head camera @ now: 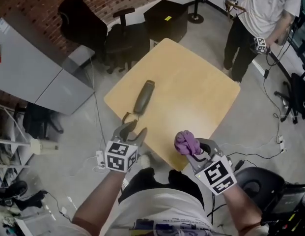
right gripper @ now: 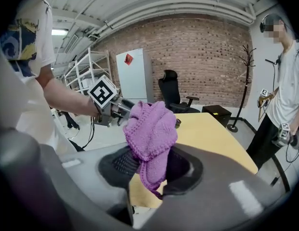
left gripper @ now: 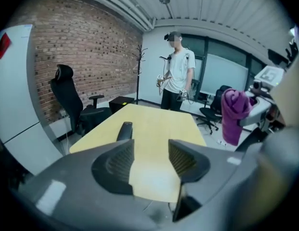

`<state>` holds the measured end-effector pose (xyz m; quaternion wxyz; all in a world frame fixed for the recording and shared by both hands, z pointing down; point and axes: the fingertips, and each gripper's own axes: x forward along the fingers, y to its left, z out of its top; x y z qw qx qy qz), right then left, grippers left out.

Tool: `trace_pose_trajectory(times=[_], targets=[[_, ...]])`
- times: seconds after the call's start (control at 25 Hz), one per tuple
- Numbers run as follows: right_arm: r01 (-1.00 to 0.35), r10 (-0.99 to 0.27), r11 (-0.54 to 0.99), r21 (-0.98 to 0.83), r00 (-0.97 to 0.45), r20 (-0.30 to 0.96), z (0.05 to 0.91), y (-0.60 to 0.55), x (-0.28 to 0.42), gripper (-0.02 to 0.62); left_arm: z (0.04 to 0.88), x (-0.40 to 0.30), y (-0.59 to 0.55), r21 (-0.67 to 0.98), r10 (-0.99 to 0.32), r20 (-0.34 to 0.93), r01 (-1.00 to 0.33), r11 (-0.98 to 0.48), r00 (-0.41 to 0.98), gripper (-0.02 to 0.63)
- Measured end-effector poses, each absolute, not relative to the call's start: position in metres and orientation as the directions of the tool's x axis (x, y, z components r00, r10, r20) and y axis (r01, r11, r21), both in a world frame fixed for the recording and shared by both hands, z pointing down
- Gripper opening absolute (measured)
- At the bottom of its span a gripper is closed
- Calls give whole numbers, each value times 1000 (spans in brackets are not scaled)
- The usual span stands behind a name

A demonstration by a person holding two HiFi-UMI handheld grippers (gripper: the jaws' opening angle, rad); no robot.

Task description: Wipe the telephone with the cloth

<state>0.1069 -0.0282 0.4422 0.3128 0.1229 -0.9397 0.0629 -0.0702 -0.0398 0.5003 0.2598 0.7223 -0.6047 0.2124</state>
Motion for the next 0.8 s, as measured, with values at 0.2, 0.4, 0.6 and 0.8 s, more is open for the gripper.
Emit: trace_pose_trajectory(times=[0.2, 0.4, 0.6, 0.8], targets=[[-318, -221, 947, -45, -746, 628, 450, -45, 95, 123, 535, -104, -88, 82, -734, 663, -989, -122, 145, 252], [-379, -252, 924, -50, -702, 666, 448, -58, 80, 123, 577, -118, -135, 97, -672, 719, -984, -152, 175, 286], [-429, -277, 902, -53, -666, 692, 448, -64, 61, 123, 606, -121, -157, 91, -618, 767, -982, -162, 174, 310], [-483, -306, 874, -51, -628, 716, 452, -66, 50, 123, 637, -112, -168, 115, -592, 774, -970, -215, 223, 314]])
